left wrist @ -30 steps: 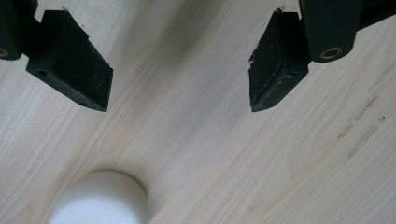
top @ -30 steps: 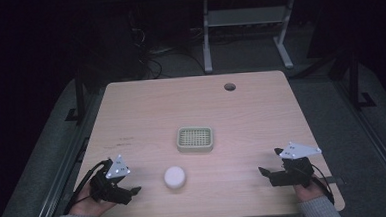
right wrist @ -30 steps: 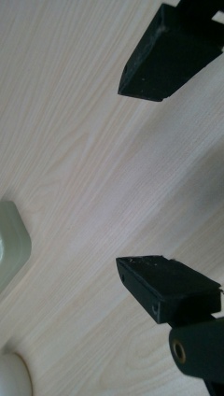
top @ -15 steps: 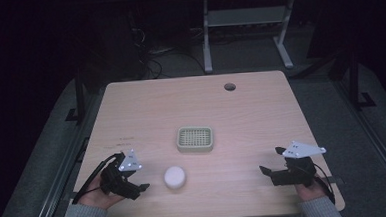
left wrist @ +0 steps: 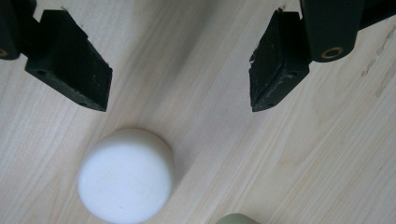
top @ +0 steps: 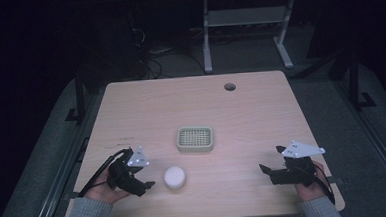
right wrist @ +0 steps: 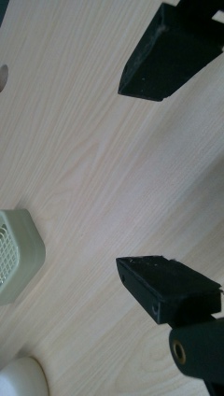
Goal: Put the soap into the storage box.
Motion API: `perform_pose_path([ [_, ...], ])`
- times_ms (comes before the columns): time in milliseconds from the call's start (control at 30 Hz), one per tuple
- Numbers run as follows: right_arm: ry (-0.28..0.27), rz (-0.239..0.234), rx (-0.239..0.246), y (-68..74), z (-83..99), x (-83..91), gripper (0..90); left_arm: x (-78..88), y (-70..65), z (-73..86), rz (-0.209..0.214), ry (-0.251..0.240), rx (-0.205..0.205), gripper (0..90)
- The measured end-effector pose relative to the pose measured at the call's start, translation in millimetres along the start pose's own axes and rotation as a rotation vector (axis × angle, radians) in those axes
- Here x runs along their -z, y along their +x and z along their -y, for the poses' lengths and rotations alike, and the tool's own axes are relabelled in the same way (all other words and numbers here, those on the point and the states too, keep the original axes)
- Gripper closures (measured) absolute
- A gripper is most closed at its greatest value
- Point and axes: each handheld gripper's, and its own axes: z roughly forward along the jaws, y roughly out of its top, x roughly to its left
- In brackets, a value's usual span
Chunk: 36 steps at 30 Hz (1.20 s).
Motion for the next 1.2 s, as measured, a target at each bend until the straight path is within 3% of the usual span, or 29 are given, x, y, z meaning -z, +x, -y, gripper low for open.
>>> perform_pose_path([
  [167,-0.001,0.021,-0.016,-0.2,-1.6,-2.1,14.0,-2.0,0.7,-6.4,0.005,0.009,-0.018,20.7],
  [300,0.003,0.025,-0.064,-1.7,-2.6,-7.6,15.1,-6.0,1.8,-12.6,0.018,0.022,-0.022,20.7],
  [633,0.001,-0.024,-0.035,-0.5,-3.8,-10.3,21.2,-13.4,2.4,-23.7,0.039,0.049,-0.051,20.9],
  [700,0.011,-0.013,-0.029,0.7,-3.6,-9.7,24.9,-14.7,2.1,-25.1,0.046,0.054,-0.048,20.9],
  [800,0.001,-0.009,-0.034,-0.1,-3.4,-9.6,17.4,-16.7,2.2,-27.2,0.054,0.057,-0.048,20.9],
  [1200,0.017,-0.023,-0.026,0.5,-2.5,-10.5,16.0,-24.0,2.3,-36.2,0.087,0.080,-0.065,20.9],
])
